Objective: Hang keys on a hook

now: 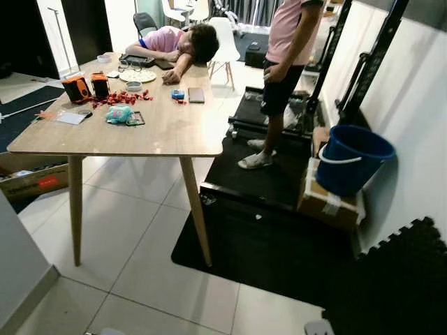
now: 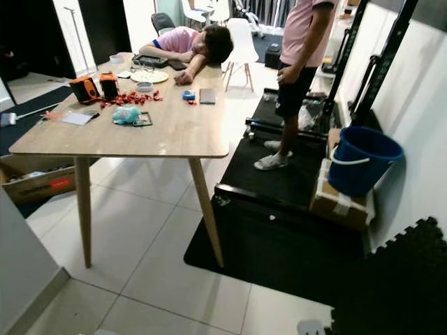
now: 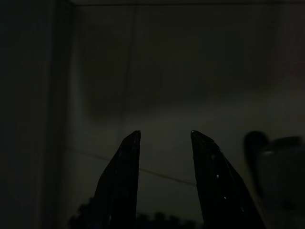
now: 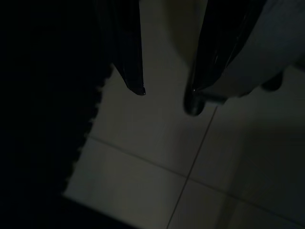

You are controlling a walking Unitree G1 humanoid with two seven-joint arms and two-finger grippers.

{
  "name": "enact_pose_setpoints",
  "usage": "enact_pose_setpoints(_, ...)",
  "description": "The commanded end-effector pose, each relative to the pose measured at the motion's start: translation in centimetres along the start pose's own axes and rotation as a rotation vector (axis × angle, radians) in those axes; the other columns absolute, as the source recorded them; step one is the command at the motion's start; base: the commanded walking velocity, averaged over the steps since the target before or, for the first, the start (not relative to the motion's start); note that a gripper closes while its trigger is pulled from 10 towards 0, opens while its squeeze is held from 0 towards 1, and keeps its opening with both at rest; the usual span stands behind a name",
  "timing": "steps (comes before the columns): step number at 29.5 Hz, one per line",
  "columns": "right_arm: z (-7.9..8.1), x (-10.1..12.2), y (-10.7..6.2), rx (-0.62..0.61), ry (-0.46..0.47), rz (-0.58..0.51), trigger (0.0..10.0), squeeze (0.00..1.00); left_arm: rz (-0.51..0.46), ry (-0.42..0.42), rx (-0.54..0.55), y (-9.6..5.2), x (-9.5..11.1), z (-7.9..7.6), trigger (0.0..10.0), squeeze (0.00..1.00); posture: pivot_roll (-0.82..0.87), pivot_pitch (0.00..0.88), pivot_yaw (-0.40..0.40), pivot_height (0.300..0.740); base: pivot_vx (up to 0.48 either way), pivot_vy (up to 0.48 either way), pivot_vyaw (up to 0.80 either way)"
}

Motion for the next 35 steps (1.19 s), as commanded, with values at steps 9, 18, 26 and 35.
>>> enact_pose_setpoints(9,0.1,-0.7,-0.3,-0.027,0.033,0.018,10.0,0.0,-0.004,0.048,-0.017,0.2,0.6,0.6,10.0,0.0,0.08,0.072,0.014,0.74,0.0,0.0,0.0)
enact_pose_setpoints(18,-0.6,0.5,0.1,-0.041,0.038,-0.012,10.0,0.0,-0.018,0.053,-0.042,0.4,1.3,-0.4,10.0,0.0,0.08,0.058,0.006,0.74,0.0,0.0,0.0)
enact_pose_setpoints(26,-0.4,1.0,0.3,-0.036,0.062,-0.033,10.0,0.0,-0.02,0.047,-0.042,0.5,1.4,-0.5,10.0,0.0,0.08,0.056,0.012,0.74,0.0,0.0,0.0)
enact_pose_setpoints(35,-2.1,6.7,0.6,-0.096,0.165,-0.304,10.0,0.0,-0.303,-0.117,-0.015,1.0,8.6,0.9,10.0,0.0,0.07,0.062,0.014,0.74,0.0,0.0,0.0)
Point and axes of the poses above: a point about 5 cm out from each wrist's last joint towards the gripper, its own y axis pointing out of the wrist towards the gripper, its own x axis along the axis of the wrist's last joint, z = x × y, the point moved 2 cm from there along y, pointing out of the wrist towards the gripper, and after that the axes turned 8 degrees about -y, right-handed, at the moved point
